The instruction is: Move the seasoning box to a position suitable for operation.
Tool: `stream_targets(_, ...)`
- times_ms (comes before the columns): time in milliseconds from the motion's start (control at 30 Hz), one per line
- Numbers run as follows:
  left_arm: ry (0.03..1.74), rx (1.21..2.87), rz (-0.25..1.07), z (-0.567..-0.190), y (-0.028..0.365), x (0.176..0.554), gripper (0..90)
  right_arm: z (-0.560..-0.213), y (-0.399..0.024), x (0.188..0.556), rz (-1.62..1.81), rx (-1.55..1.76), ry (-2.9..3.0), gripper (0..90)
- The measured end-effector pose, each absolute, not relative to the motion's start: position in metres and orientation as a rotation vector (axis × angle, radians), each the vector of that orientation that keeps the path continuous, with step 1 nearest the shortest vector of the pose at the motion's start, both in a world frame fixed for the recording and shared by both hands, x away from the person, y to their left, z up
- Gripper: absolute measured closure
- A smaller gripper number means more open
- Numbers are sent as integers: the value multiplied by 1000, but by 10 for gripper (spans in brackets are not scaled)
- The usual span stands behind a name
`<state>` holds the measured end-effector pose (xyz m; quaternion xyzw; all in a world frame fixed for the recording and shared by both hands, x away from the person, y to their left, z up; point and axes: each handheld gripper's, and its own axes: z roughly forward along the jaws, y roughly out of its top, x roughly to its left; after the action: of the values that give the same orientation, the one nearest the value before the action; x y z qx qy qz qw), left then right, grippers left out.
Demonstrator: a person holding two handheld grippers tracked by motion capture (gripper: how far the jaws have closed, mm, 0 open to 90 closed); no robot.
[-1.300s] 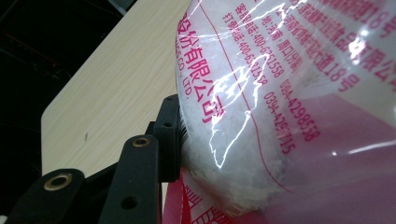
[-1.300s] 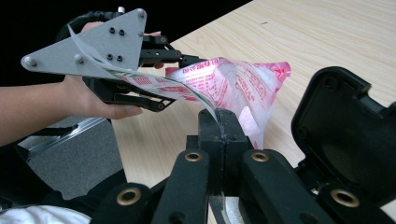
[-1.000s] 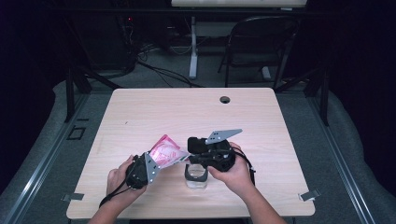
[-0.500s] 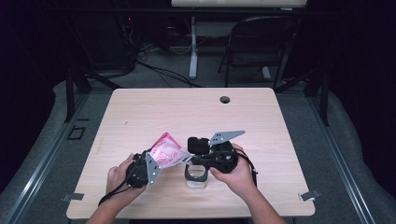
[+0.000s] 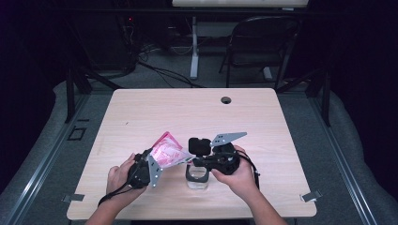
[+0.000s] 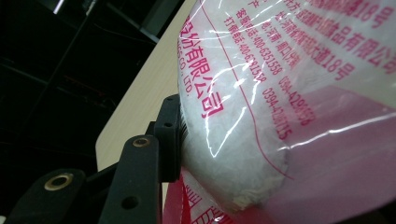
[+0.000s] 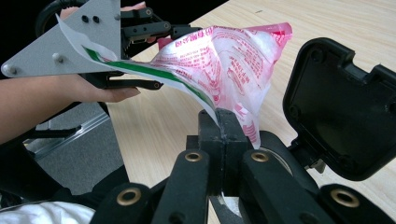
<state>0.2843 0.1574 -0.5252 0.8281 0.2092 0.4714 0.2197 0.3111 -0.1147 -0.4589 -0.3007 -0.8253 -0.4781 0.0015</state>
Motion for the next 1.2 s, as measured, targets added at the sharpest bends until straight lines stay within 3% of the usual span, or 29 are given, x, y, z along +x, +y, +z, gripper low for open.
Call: stream_targets(1200, 421, 2273, 1501, -525, 154, 279, 624, -460, -117, 309, -1466, -938, -2596, 900)
